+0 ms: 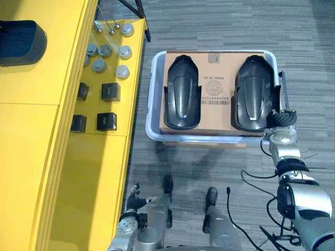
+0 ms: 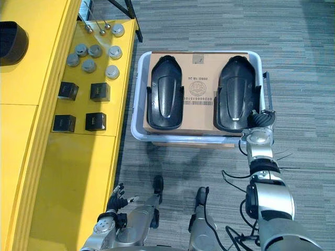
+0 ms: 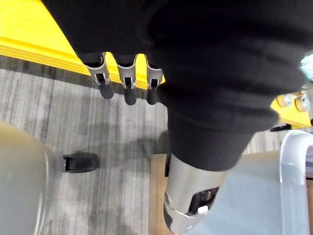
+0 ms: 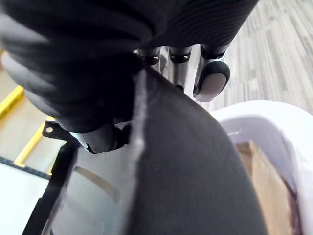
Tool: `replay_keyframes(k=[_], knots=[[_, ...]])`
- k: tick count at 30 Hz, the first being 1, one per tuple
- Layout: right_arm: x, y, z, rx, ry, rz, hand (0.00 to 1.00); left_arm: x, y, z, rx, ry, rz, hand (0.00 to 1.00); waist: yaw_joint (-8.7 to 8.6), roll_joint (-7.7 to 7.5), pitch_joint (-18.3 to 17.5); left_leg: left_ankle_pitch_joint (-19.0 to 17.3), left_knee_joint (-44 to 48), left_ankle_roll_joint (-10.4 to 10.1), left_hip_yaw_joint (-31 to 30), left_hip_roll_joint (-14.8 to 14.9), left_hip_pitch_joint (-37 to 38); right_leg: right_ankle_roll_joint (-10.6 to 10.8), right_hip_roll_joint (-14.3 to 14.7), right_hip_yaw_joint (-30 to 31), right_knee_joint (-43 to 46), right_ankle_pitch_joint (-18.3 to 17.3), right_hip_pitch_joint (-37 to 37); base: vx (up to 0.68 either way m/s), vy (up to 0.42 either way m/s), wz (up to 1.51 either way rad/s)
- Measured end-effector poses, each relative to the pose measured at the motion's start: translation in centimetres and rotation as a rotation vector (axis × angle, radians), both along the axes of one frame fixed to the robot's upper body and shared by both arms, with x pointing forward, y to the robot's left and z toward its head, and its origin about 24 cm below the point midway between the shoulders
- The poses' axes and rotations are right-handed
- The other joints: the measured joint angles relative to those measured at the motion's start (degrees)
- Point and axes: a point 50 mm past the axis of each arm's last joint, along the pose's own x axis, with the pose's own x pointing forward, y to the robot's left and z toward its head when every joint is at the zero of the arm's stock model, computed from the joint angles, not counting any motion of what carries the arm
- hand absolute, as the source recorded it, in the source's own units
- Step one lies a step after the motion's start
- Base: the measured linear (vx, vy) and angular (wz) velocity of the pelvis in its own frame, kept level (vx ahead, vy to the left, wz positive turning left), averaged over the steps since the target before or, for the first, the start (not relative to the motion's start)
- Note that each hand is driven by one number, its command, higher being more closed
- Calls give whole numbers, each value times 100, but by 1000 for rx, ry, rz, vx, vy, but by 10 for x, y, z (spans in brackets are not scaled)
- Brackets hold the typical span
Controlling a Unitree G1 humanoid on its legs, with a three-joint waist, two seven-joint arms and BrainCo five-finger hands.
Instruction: Walk over and take plastic housings, then place them on the shelf
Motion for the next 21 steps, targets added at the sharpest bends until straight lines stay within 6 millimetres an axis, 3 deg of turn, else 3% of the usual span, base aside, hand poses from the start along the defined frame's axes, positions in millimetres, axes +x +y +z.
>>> replay_keyframes(k=[3,6,12,16,21], knots=[[-11,16,8,-75,-79,28,100,13,-2,22,6,-114,-12,0,-1,-92,-121,-42,-4,22,137,83,56,19,32,151,-22,48,-18,-43,3,-24],[-23,28,12,-135,-131,29,100,17,-3,44,12,-222,-18,0,-8,-209,-559,-67,-26,9,210,98,69,21,46,199,-144,107,10,4,1,-14],[-34,51,25,-206,-221,58,100,37,-9,101,-1,-485,-4,0,-33,-225,-868,-67,-33,7,174,95,295,17,67,122,-234,137,303,6,6,2],[-40,91,35,-240,-294,169,100,46,-16,144,2,-673,19,0,-25,-229,-1098,-67,-34,7,165,92,383,17,58,108,-262,137,408,0,0,0],[-42,133,37,-305,-306,304,100,53,-22,174,17,-805,32,0,-25,-232,-1350,-66,-34,7,165,91,482,16,52,102,-267,139,500,0,0,0]])
